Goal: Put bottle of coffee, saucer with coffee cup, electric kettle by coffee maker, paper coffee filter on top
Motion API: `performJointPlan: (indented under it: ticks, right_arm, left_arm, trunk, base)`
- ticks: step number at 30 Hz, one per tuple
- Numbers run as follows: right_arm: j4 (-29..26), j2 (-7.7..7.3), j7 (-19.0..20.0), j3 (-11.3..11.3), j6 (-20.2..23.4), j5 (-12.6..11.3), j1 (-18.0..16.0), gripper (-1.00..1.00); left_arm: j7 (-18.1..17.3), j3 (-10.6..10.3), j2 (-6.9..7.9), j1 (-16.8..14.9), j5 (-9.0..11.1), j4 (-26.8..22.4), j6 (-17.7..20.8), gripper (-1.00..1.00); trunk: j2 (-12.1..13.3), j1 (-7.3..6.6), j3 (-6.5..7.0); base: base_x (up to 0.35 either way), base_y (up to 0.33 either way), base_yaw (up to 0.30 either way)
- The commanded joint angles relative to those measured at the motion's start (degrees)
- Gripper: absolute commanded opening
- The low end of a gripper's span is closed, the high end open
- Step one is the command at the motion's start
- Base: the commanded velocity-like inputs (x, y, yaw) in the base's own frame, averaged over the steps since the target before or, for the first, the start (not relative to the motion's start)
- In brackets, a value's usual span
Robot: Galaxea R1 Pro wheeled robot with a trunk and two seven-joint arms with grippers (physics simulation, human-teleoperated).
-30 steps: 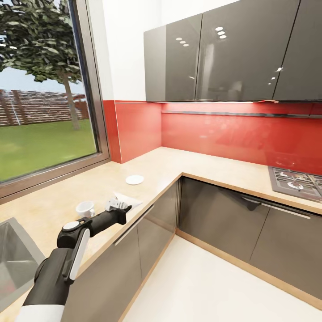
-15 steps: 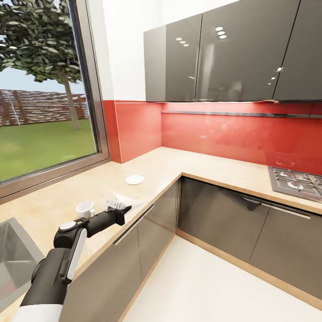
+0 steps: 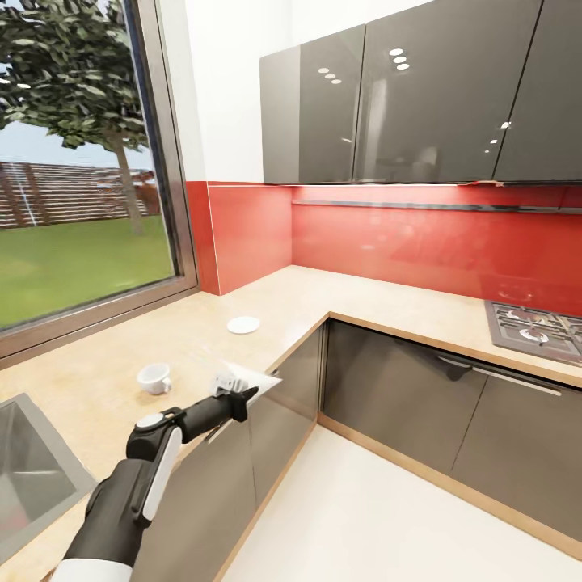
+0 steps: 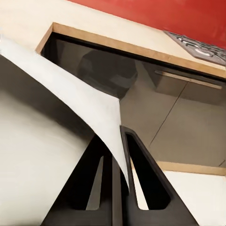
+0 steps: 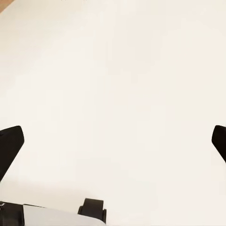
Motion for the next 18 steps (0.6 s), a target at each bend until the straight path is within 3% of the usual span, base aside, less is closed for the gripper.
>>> performJointPlan:
  ticks: [1, 3, 11, 12, 18]
  right_arm:
    - [0.04, -0.04, -0.05, 0.23, -0.19, -0.17, -0.04, 1.00]
    - [-0.30, -0.09, -0.38, -0.10, -0.52, -0.03, 0.29, 1.00]
    - [-1.74, 0.13, 0.18, -2.67, -3.09, 2.54, 2.32, 1.00]
    - [-1.76, 0.13, 0.22, -3.12, -4.11, 6.22, 2.35, 1.00]
    - [-1.74, 0.14, 0.25, -3.17, -4.20, 6.38, 2.41, 1.00]
  left_arm:
    - [0.33, -0.30, -0.02, -0.04, 0.21, 0.31, 0.18, -1.00]
    - [0.89, -0.92, 0.32, 0.05, 0.11, 0.30, -0.14, -1.00]
    - [-1.78, 1.75, 0.98, 2.61, -0.71, -2.23, 3.13, -1.00]
    - [-5.32, 9.46, 0.99, 4.02, -4.69, -10.99, 3.21, -1.00]
    - [-5.59, 9.83, 1.00, 4.12, -4.79, -11.36, 3.32, -1.00]
  trunk:
    - [-0.04, 0.00, -0.07]
    - [-0.04, 0.00, -0.07]
    - [-0.04, 0.00, -0.07]
    - [-0.04, 0.00, -0.07]
    - [-0.04, 0.00, -0.07]
  base:
    - [0.000, 0.000, 0.000]
    - [0.000, 0.000, 0.000]
    - [0.000, 0.000, 0.000]
    - [0.000, 0.000, 0.000]
    - [0.000, 0.000, 0.000]
